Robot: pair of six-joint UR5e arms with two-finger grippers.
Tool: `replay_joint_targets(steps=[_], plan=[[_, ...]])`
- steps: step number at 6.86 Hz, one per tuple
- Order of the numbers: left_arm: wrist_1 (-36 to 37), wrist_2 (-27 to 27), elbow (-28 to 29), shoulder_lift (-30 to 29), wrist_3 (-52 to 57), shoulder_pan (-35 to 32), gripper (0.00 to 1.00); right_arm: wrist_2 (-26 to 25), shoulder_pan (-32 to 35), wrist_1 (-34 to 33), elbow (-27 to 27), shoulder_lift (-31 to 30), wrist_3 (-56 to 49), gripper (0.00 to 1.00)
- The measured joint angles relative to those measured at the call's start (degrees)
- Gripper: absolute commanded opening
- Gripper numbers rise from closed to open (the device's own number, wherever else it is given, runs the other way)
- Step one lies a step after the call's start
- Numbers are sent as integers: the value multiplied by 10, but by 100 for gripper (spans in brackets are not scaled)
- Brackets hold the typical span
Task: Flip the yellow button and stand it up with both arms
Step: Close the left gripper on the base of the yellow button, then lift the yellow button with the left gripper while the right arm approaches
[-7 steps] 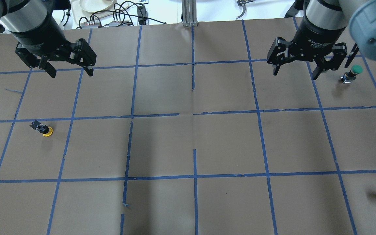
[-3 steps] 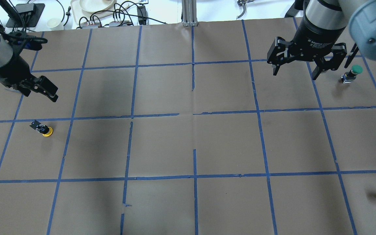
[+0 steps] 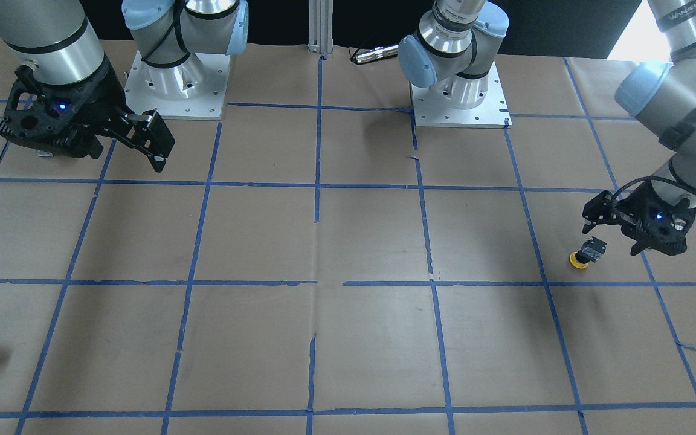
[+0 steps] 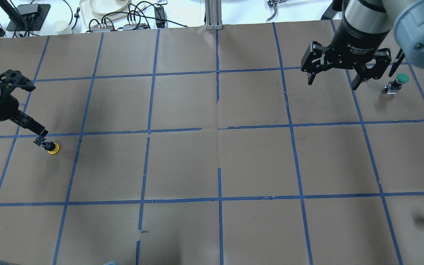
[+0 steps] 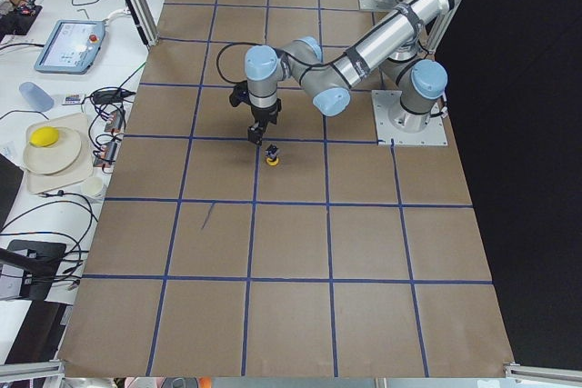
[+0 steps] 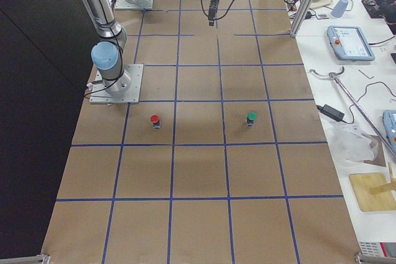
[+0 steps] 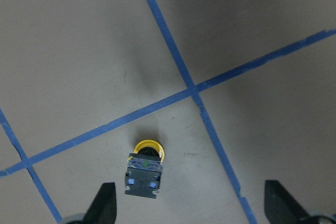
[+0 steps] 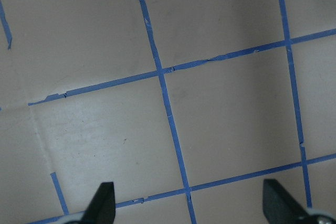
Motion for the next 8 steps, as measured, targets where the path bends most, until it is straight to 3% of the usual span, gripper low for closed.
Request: replay_joint_targets(steps=[2,4,5,6,8], plan=[[35,-12,-27,-24,51,19,98,-1,0,0,0,0,0,100],[49,-10,-30,-47,70,23,68,0,0,0,0,0,0,100],[50,-10,-28,-51,76,23,63,1,0,0,0,0,-1,100],[51,-11,-28,-51,77,22,39,0,-2,0,0,0,-4,100],[50,-13,-26,-48,74,19,24,-3,-7,3,4,5,-1,100]])
